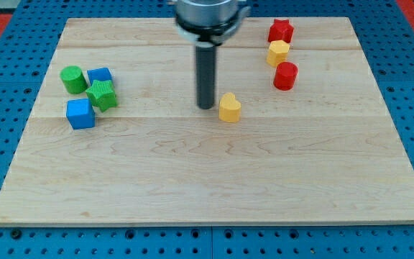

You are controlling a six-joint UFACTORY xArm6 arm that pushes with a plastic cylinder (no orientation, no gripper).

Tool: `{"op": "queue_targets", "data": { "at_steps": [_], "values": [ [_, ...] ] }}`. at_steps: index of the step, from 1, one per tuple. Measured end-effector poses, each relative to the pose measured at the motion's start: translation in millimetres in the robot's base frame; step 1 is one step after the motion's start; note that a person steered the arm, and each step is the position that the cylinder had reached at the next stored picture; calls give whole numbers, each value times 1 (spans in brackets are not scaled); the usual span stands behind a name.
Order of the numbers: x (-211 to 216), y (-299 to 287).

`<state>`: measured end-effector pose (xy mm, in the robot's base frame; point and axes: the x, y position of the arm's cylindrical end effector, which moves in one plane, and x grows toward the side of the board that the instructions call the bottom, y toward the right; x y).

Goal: Point your arm at the center of the board

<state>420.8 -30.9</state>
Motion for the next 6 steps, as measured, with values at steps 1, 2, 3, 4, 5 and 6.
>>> {"op": "queue_targets", "data": {
  "at_steps": [1, 2, 3, 4, 5, 6],
  "values": [
    [12, 16],
    [7, 65],
    [0, 98],
    [3, 67],
    [35, 16],
    [-3, 8]
  ]
}}
